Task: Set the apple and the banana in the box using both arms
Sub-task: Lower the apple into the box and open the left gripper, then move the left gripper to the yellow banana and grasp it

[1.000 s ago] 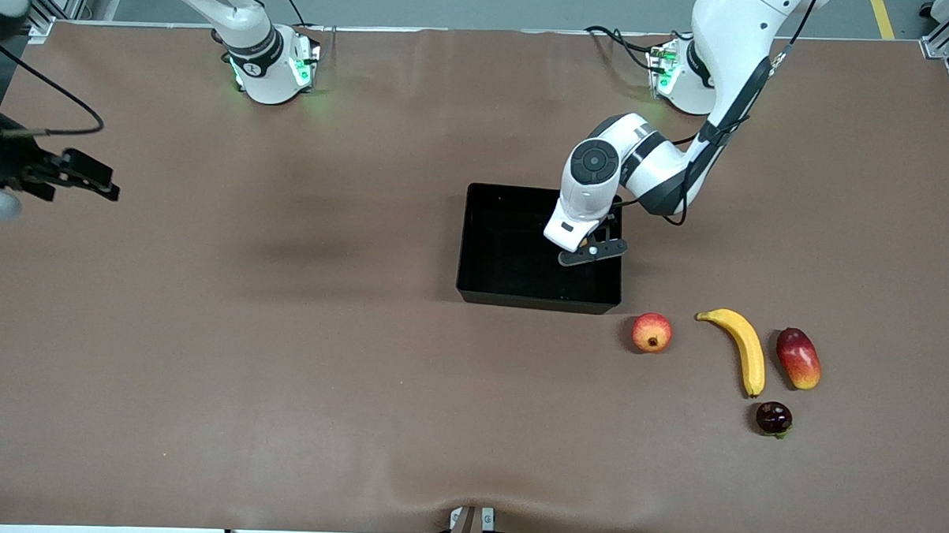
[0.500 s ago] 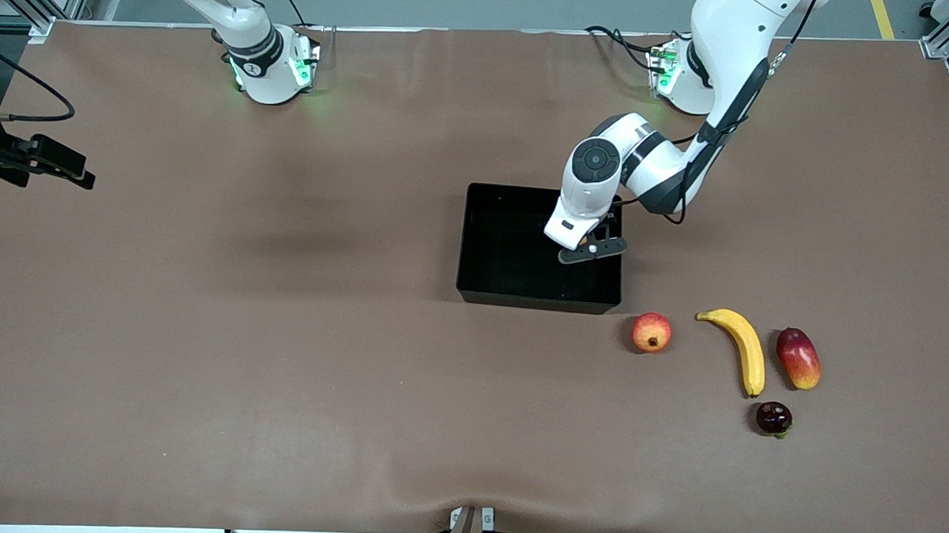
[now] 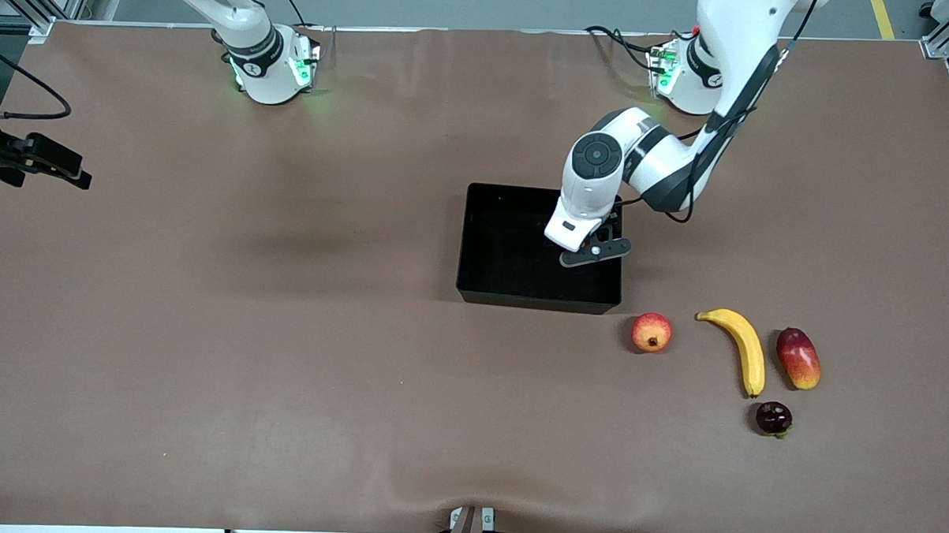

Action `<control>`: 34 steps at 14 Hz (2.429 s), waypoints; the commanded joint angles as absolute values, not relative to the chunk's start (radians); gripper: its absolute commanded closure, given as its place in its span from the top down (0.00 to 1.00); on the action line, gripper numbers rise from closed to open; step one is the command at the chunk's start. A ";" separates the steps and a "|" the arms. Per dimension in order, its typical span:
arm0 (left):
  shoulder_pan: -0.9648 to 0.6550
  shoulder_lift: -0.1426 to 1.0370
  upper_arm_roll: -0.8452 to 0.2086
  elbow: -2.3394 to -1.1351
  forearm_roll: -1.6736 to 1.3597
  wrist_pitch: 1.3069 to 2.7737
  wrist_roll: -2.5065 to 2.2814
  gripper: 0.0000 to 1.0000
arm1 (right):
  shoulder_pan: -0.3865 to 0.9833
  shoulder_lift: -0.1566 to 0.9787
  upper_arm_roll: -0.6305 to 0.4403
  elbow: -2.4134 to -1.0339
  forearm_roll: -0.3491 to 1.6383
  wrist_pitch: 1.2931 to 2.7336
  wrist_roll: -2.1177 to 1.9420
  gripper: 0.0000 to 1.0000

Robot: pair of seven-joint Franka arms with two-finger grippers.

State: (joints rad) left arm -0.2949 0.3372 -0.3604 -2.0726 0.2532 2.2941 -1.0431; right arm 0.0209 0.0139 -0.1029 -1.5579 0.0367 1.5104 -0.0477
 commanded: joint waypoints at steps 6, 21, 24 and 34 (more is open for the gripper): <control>-0.137 0.302 -0.365 -1.850 0.265 2.066 -0.872 1.00 | -0.037 0.021 -0.091 -1.534 0.040 1.502 -0.040 1.00; 0.307 0.549 -0.356 -1.855 0.346 2.290 -0.509 1.00 | -0.014 0.021 -0.084 -1.448 0.028 1.450 -0.040 1.00; 0.334 0.586 -0.353 -1.852 0.357 2.338 -0.509 0.96 | 0.008 0.021 -0.075 -1.448 0.023 1.395 -0.037 1.00; 0.337 0.614 -0.353 -1.859 0.364 2.375 -0.506 0.00 | -0.048 0.021 -0.008 -1.454 -0.003 1.414 -0.031 1.00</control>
State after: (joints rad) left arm 0.3328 0.6191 -0.3468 -1.8599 0.3331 2.3719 -0.5063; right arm -0.0198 0.0140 -0.0259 -1.4708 0.0114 1.4178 -0.0454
